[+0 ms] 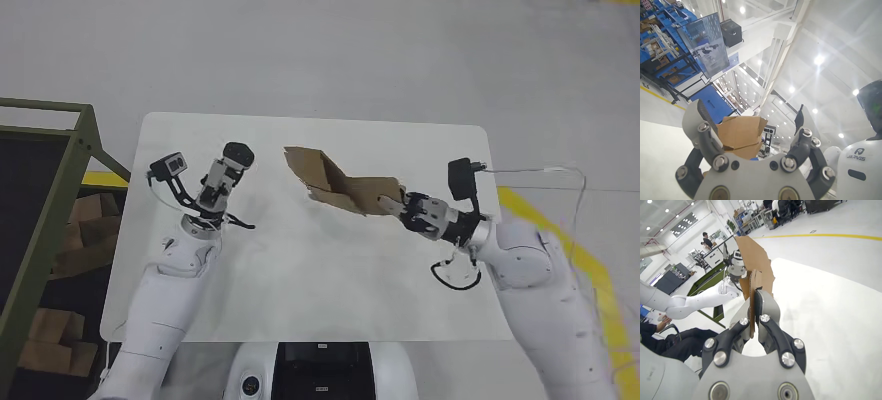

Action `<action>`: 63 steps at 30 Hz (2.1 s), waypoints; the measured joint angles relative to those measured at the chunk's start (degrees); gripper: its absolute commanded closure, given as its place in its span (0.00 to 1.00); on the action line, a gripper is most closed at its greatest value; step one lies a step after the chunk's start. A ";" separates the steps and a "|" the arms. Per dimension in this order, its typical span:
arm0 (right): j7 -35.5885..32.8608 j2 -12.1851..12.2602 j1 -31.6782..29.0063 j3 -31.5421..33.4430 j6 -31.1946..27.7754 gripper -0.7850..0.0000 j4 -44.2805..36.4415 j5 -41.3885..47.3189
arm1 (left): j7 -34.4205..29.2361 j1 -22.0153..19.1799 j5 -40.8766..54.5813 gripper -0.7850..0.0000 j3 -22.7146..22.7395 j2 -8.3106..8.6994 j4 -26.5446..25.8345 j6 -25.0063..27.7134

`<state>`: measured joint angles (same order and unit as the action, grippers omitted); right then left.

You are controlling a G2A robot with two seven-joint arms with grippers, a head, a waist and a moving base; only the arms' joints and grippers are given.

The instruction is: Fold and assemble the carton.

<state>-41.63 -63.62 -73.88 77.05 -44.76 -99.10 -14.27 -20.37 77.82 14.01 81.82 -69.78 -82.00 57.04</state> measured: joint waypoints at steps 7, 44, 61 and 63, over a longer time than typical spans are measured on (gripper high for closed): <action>-17.88 2.03 1.34 0.77 1.51 1.00 -2.91 7.62 | -8.79 0.52 2.23 0.00 1.21 1.24 -2.02 -2.41; -45.13 7.50 17.12 -9.69 27.21 1.00 -6.80 31.16 | -44.23 4.36 13.17 0.00 5.79 7.52 -12.04 -17.27; -46.37 9.63 26.07 -19.26 28.46 1.00 -3.13 40.42 | -45.79 5.41 7.44 0.00 4.14 10.04 -13.40 -18.91; -46.37 9.63 26.07 -19.26 28.46 1.00 -3.13 40.42 | -45.79 5.41 7.44 0.00 4.14 10.04 -13.40 -18.91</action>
<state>-88.00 -53.99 -47.82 57.79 -16.29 -102.23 26.15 -66.16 83.22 21.45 85.96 -59.74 -95.40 38.14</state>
